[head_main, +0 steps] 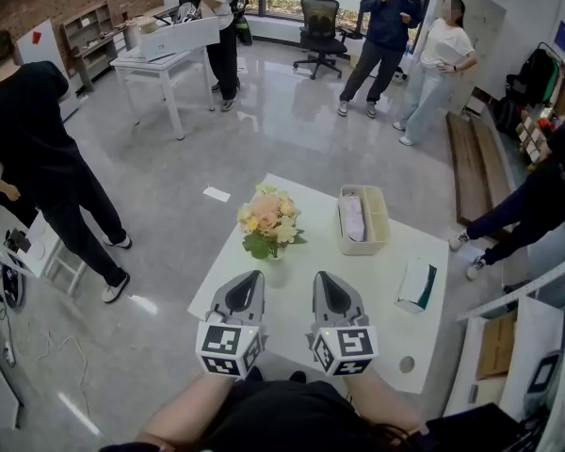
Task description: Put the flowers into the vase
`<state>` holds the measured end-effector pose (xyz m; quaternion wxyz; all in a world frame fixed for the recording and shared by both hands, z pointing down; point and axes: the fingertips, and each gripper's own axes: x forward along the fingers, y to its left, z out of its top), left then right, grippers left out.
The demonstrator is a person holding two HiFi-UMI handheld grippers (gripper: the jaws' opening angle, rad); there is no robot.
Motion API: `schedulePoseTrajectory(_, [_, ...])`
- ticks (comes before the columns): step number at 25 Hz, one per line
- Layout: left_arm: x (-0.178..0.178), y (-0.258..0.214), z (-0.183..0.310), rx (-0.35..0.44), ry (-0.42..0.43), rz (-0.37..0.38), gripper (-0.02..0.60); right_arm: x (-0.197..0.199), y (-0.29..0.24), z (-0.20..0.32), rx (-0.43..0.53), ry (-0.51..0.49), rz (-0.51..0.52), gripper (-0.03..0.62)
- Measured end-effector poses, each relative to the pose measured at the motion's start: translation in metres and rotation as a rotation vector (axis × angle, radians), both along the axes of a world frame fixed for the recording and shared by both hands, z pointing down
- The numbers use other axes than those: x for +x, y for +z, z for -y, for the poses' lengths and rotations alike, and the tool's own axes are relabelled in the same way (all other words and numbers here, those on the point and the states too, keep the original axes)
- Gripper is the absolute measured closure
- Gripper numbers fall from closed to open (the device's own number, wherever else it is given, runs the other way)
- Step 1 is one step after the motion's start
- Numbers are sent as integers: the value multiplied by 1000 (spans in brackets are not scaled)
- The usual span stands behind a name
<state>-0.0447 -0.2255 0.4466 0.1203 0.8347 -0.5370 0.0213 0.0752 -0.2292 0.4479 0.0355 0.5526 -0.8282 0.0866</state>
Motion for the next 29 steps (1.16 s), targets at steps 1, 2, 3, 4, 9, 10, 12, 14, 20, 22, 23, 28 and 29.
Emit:
schedulePoseTrajectory(1, [0,0,0,0,0,0,578,0,1,0,-4,-2,0,591])
schedulePoseTrajectory(2, [0,0,0,0,0,-1,578,-1,1,0,-8,-3,0,591])
schedulePoseTrajectory(3, [0,-1,0,0,1,-1,578,-1,2,0,-12,-4,-2,591])
schedulePoseTrajectory(4, [0,-1,0,0,1,-2,578,-1,3,0,-16,-5,-4,591])
schedulePoseTrajectory(9, [1,0,-1,-2,3,-2,578,-2,5,0,-22,-8,-9,591])
schedulePoseTrajectory(10, [2,1,-1,-2,4,-2,578,-1,5,0,-22,-9,-10,591])
schedulePoseTrajectory(12, [2,2,-1,-2,4,-1,578,-2,6,0,-22,-12,-10,591])
schedulePoseTrajectory(14, [3,1,-1,0,6,6,578,-3,5,-1,-23,-14,-10,591])
schedulePoseTrajectory(20, [2,1,1,4,6,13,578,-5,7,1,-27,-20,-13,591])
schedulePoseTrajectory(22, [1,1,1,3,7,13,578,-7,6,0,-28,-23,-12,591])
schedulePoseTrajectory(23, [1,1,1,2,7,12,578,-8,6,0,-28,-25,-13,591])
schedulePoseTrajectory(28, [2,0,2,0,4,5,578,-9,6,1,-29,-33,-15,591])
schedulePoseTrajectory(29, [2,0,2,1,4,5,578,-9,6,1,-30,-33,-15,591])
